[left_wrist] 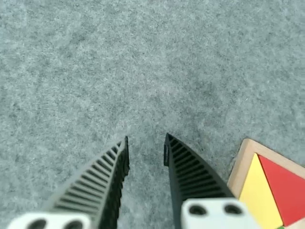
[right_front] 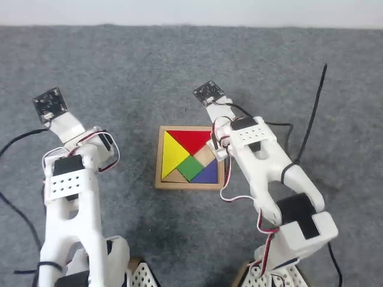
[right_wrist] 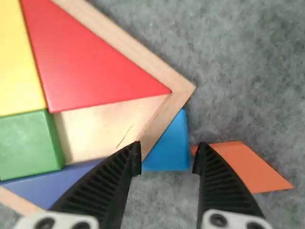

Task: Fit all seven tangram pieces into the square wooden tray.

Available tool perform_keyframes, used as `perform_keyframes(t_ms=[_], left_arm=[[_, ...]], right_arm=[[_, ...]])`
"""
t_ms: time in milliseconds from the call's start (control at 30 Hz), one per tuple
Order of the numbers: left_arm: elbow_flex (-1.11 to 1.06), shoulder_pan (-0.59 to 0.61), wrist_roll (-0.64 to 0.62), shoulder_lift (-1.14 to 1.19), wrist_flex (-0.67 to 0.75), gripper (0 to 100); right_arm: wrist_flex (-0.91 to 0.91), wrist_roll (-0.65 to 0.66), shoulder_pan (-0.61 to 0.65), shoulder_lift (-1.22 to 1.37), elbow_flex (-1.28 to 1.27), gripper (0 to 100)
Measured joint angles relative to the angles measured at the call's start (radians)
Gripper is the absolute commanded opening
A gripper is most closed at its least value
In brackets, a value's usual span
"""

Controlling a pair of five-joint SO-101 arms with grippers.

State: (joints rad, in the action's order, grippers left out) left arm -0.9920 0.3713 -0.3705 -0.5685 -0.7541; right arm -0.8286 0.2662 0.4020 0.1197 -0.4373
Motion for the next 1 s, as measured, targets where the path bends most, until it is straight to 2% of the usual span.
perform_keyframes(t_ms=[300,533,1000], left_arm=[[0.0,0.0,0.0,0.0,0.0,13],[0.0,0.0,0.0,0.0,0.0,13],[0.0,0.0,0.0,0.0,0.0,13]], right_arm=[[-0.037,-0.012,0.002,0.063,0.058,18.4],[-0.078,-0.094,0.002,0.066,0.064,18.4],[-0.081,-0.1,0.003,0.066,0.064,18.3]])
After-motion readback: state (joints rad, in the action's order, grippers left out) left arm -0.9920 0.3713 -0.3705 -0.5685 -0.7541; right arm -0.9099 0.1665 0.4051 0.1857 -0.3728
